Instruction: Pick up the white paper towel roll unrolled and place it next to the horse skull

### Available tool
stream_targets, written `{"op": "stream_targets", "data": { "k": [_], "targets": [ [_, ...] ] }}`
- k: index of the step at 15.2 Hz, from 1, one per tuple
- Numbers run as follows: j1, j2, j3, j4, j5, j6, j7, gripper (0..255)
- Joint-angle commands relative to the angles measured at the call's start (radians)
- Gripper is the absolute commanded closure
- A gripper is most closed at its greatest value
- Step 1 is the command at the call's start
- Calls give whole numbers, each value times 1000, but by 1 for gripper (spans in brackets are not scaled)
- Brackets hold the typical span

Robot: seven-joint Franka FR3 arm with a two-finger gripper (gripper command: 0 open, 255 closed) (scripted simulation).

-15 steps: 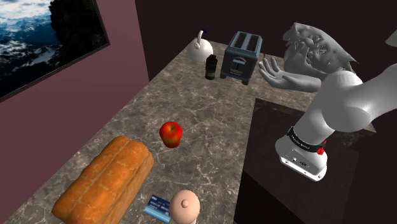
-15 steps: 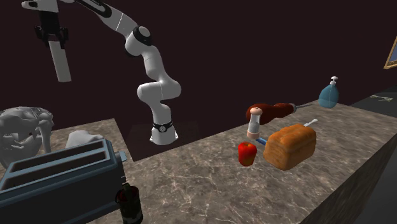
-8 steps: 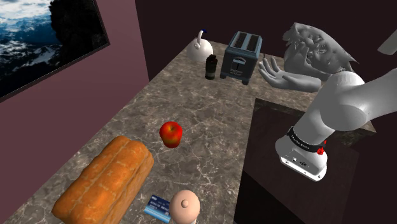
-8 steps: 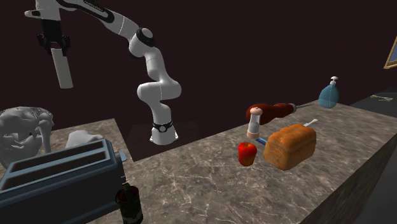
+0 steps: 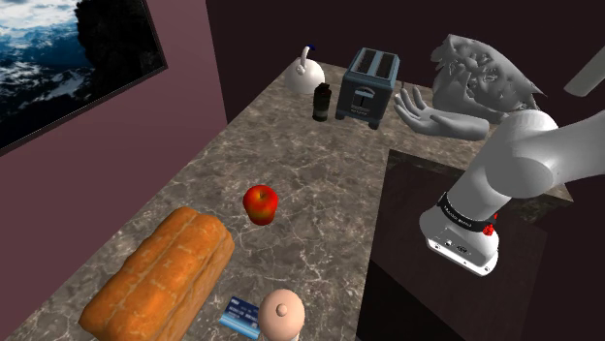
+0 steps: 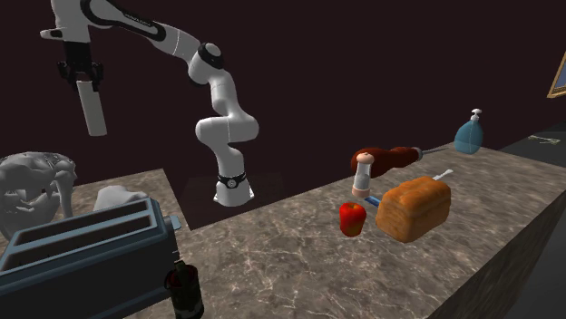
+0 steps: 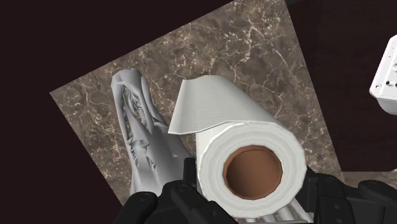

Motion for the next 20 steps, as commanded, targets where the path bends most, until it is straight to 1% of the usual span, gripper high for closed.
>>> {"op": "stream_targets", "data": {
  "k": [1,10,20],
  "targets": [
    [-13,-16,0,-37,-7,22,9,255],
    [-61,-80,-12,-185,-45,110,41,255],
    [-98,-137,-51,-323,-95,204,70,255]
  ]
}}
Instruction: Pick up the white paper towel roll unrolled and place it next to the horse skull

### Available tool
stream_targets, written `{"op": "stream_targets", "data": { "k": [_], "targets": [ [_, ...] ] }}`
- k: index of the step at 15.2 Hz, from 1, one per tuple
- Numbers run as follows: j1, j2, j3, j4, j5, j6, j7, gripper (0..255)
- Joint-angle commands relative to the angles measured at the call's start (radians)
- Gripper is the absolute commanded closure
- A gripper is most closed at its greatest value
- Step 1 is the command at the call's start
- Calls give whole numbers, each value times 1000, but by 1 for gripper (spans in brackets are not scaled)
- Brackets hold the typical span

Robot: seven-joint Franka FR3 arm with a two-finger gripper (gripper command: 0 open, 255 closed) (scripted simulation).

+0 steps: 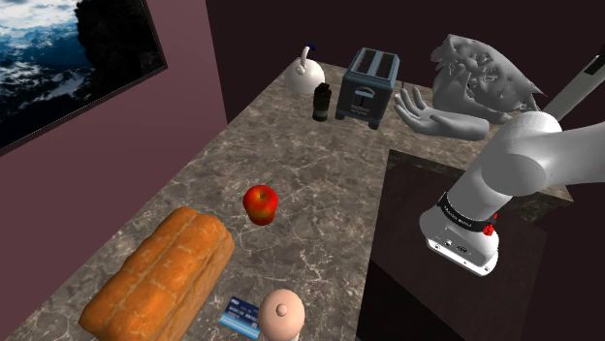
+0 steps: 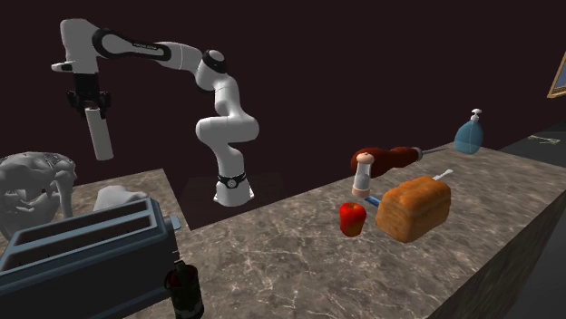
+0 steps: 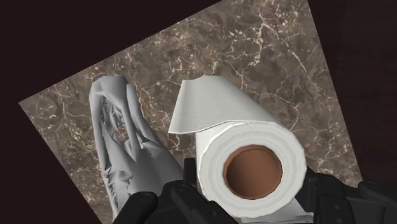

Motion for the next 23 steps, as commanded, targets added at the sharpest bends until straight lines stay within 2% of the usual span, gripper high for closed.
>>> {"op": "stream_targets", "data": {
  "k": [1,23],
  "targets": [
    [-7,-11,-10,-27,-11,20,6,255],
    [-38,-96,-167,-244,-153,218,58,255]
  ]
}}
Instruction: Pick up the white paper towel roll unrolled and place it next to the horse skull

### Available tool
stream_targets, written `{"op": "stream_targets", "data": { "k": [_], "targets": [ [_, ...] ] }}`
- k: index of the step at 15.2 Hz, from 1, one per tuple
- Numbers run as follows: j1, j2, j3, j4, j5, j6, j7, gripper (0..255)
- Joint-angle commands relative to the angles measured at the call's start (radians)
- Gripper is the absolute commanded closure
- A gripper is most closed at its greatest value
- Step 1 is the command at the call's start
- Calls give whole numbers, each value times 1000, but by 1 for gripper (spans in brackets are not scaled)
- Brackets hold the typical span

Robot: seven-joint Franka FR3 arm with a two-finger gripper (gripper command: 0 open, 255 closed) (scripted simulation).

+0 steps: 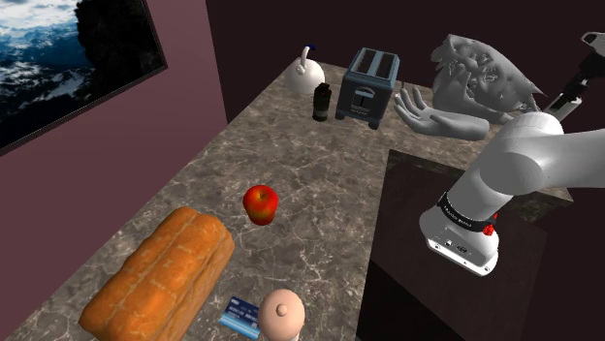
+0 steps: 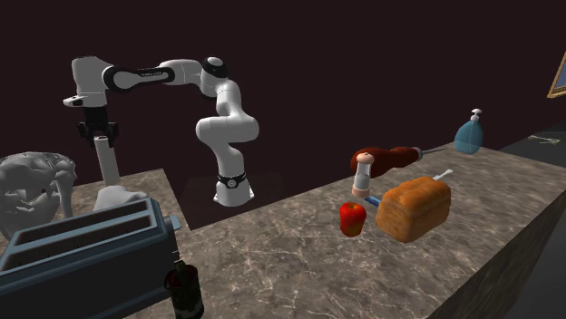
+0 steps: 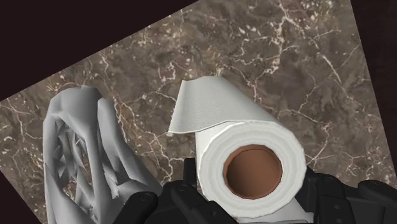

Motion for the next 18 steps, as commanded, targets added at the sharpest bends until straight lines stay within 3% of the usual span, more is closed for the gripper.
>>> {"op": "stream_targets", "data": {
  "k": [1,10,11,16,18],
  "targets": [
    [-1,-6,-17,-17,-15,18,5,255],
    [-1,-9,-26,-23,-22,26,7,255],
    [-1,-9,-26,-23,-22,26,7,0],
    [-1,-9,-26,-23,-22,26,7,0],
    [-7,4,21,10,15,-18,-6,0]
  ]
}}
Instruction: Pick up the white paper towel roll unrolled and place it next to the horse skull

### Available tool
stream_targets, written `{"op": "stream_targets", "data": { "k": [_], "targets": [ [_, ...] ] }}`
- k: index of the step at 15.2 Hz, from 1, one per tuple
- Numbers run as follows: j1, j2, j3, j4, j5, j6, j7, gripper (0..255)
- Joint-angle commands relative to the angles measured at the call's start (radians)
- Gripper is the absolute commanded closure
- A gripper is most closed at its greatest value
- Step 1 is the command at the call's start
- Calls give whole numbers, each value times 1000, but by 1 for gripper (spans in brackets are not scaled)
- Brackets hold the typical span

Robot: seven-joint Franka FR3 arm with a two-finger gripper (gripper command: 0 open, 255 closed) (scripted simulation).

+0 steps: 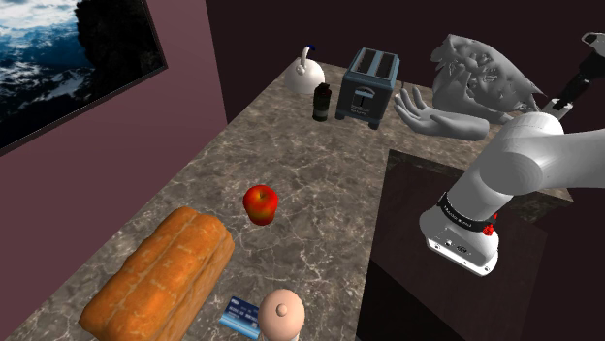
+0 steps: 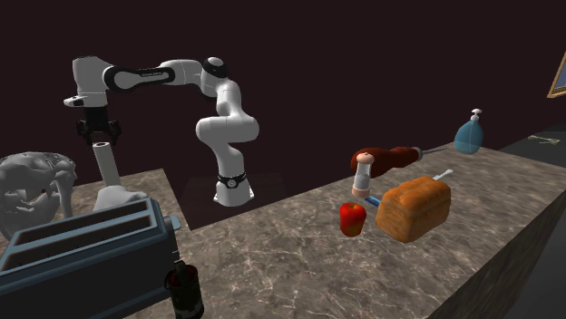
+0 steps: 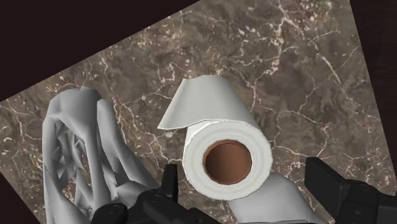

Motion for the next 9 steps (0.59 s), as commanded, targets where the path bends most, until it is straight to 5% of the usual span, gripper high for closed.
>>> {"op": "stream_targets", "data": {
  "k": [1,9],
  "targets": [
    [-3,13,42,33,33,-41,-11,0],
    [-4,19,58,49,46,-59,-16,0]
  ]
}}
